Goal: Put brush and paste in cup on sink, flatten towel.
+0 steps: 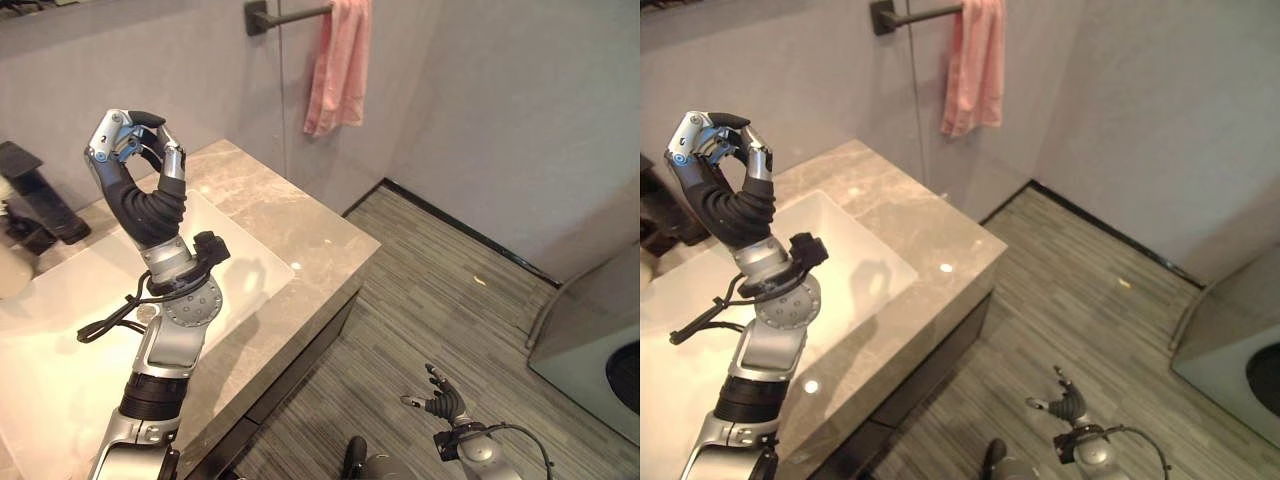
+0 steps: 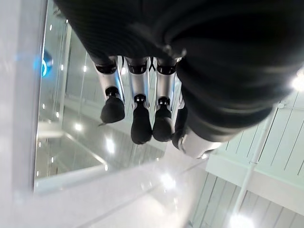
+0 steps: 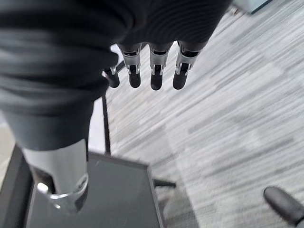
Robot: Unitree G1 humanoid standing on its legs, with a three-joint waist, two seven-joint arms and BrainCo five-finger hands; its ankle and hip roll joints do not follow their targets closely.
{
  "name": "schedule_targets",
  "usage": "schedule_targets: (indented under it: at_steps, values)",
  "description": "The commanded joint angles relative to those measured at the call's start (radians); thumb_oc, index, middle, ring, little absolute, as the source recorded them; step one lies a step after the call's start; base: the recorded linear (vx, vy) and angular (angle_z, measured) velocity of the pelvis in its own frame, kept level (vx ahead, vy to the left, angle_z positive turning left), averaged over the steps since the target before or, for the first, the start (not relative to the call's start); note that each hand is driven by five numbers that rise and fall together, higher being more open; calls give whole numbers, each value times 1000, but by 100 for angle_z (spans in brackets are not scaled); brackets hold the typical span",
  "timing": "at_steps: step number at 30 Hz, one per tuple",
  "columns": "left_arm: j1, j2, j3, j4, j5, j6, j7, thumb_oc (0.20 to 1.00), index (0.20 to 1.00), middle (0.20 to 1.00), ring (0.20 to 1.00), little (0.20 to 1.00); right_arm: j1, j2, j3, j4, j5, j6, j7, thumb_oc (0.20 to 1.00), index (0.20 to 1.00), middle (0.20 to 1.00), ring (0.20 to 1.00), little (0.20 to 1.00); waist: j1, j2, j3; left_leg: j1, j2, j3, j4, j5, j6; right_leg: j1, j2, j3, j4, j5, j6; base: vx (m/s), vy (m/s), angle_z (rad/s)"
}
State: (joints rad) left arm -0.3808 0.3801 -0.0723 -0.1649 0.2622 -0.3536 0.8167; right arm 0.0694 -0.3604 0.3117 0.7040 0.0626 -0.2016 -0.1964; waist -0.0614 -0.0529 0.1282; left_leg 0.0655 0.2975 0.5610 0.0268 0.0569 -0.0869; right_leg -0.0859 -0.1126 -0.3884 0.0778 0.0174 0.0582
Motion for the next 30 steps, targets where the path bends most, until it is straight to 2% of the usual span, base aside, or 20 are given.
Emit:
schedule_targets:
  at_steps: [1, 4, 6, 7, 8, 9, 10, 11, 12, 15, 17, 18, 19, 20, 22, 25, 26, 28, 29, 30]
  values:
    - [-44, 6, -17, -22, -42, -54, -28, 200, 200, 200, 200, 200, -58, -30, -39, -48, -6, -58, -44, 1000, 1000, 1000, 1000, 1000, 11, -24, 31, -120, -45, -209, -25, 83, -39, 122, -7, -9, -41, -55, 73, -72, -178, -61]
    - [-30, 5, -17, -25, -51, -56, -37, 200, 200, 200, 200, 200, -78, -39, -40, -46, -2, -67, -50, 1000, 1000, 1000, 1000, 1000, 32, -24, 54, -165, -105, -377, 26, 38, -31, 113, 8, 53, -64, -38, 68, -30, -150, -69]
    - [-22, 4, -13, -31, -60, -58, -44, 200, 200, 200, 200, 200, -85, -39, -38, -52, 1, -70, -55, 1000, 1000, 1000, 1000, 1000, 41, -24, 72, -182, -176, -458, 82, -17, -15, 105, 11, 91, -67, -32, 62, -19, -95, -64]
    - [-23, 5, -13, -31, -60, -58, -44, 200, 200, 200, 200, 200, -85, -39, -38, -52, 1, -70, -55, 1000, 1000, 1000, 1000, 1000, 40, -24, 71, -187, -177, -459, 85, -15, -13, 102, 10, 91, -68, -29, 62, -14, -52, -45]
    - [-21, 4, -11, -31, -65, -61, -51, 200, 200, 200, 200, 200, -92, -37, -35, -50, 3, -72, -56, 1000, 1000, 1000, 1000, 1000, 41, -24, 74, -181, -217, -478, 106, -53, 1, 100, 15, 110, -73, -22, 58, -18, -12, -66]
    - [-22, 5, -11, -30, -65, -61, -51, 200, 200, 200, 200, 200, -93, -37, -35, -50, 3, -72, -56, 1000, 1000, 1000, 1000, 1000, 41, -25, 74, -184, -218, -477, 107, -51, 2, 98, 14, 110, -74, -19, 59, -19, -3, -59]
    - [-19, 0, -18, -38, -77, -63, -64, 200, 200, 200, 200, 200, -91, -34, -36, -49, 3, -73, -54, 1000, 1000, 1000, 1000, 1000, 36, -16, 72, -163, -279, -472, 130, -111, 25, 93, 20, 136, -81, -11, 60, -43, 77, -59]
    - [-24, 0, -26, -42, -79, -57, -74, 200, 200, 200, 200, 200, -91, -25, -50, -46, 6, -73, -60, 1000, 1000, 1000, 1000, 1000, 31, 1, 63, -149, -335, -489, 128, -146, 53, 63, 33, 168, -57, -7, 64, -22, 128, -42]
    - [-28, 2, -36, -42, -74, -54, -78, 200, 200, 200, 200, 200, -88, -17, -56, -34, 9, -73, -67, 1000, 1000, 1000, 1000, 1000, 29, 11, 60, -140, -353, -513, 113, -142, 62, 56, 36, 184, -42, -3, 66, -8, 154, -50]
    - [-34, 14, -55, -44, -59, -48, -86, 200, 200, 200, 200, 200, -78, 2, -72, -34, 1, -71, -78, 1000, 1000, 1000, 1000, 1000, 2, 25, 52, -104, -357, -506, 28, -116, 87, 27, 29, 207, -7, 4, 83, -6, 165, -30]
    - [-33, 16, -55, -44, -58, -48, -87, 200, 200, 200, 200, 200, -77, 5, -71, -38, -5, -68, -78, 1000, 1000, 1000, 1000, 1000, 2, 25, 54, -98, -354, -493, 9, -107, 91, 14, 27, 216, 1, 11, 87, -85, 93, -34]
    - [-22, 25, -49, -51, -68, -52, -86, 200, 200, 200, 200, 200, -86, 23, -64, -30, -14, -63, -87, 1000, 1000, 1000, 1000, 1000, 25, 27, 69, -99, -331, -438, 5, -105, 93, -19, -17, 121, 45, 30, 104, -111, 25, -49]
    - [-23, 26, -49, -51, -68, -52, -86, 200, 200, 200, 200, 200, -87, 24, -65, -30, -14, -62, -87, 1000, 1000, 1000, 1000, 1000, 26, 26, 67, -102, -332, -436, 4, -102, 94, -23, -18, 123, 45, 33, 103, -214, -11, -108]
    - [10, 42, -19, -65, -73, -50, -86, 200, 200, 200, 200, 200, -92, 41, -59, -2, -26, -52, -88, 1000, 1000, 1000, 1000, 1000, 74, 35, 66, -108, -294, -367, -3, -97, 93, 7, -103, -75, 73, 38, 108, -103, -32, -145]
    - [24, 47, -12, -73, -71, -50, -83, 200, 200, 200, 200, 200, -87, 44, -55, -1, -36, -51, -84, 1000, 1000, 1000, 1000, 1000, 72, 33, 67, -95, -287, -348, -13, -97, 92, 19, -113, -75, 78, 30, 112, -73, -37, -134]
    - [41, 41, -2, -83, -81, -55, -93, 200, 200, 200, 200, 200, -73, 43, -59, -12, -41, -49, -70, 1000, 1000, 1000, 1000, 1000, 66, 22, 43, -91, -282, -342, -20, -92, 91, 40, -137, -3, 37, 60, 124, -28, -145, -62]
    - [45, 41, 2, -94, -101, -59, -100, 200, 200, 200, 200, 200, -74, 42, -64, -21, -37, -47, -65, 1000, 1000, 1000, 1000, 1000, 72, 17, 31, -93, -268, -334, -22, -90, 80, 51, -189, -6, 6, 117, 147, -1, -289, -50]
    - [46, 50, 13, -101, -108, -57, -100, 200, 200, 200, 200, 200, -74, 38, -73, -38, -32, -46, -66, 1000, 1000, 1000, 1000, 1000, 84, 4, 27, -90, -242, -321, -13, -93, 66, 56, -237, -22, -19, 170, 169, 5, -257, -53]
    - [46, 50, 13, -101, -109, -57, -100, 200, 200, 200, 200, 200, -73, 38, -74, -40, -32, -45, -66, 1000, 1000, 1000, 1000, 1000, 86, 4, 27, -90, -242, -320, -12, -94, 66, 57, -237, -21, -22, 172, 169, 39, -267, -39]
    - [43, 57, 22, -93, -107, -54, -99, 200, 200, 200, 200, 200, -67, 33, -76, -54, -30, -44, -56, 1000, 1000, 1000, 1000, 1000, 92, -19, 25, -84, -220, -309, 6, -102, 51, 79, -221, -15, -45, 153, 174, 22, -180, -26]
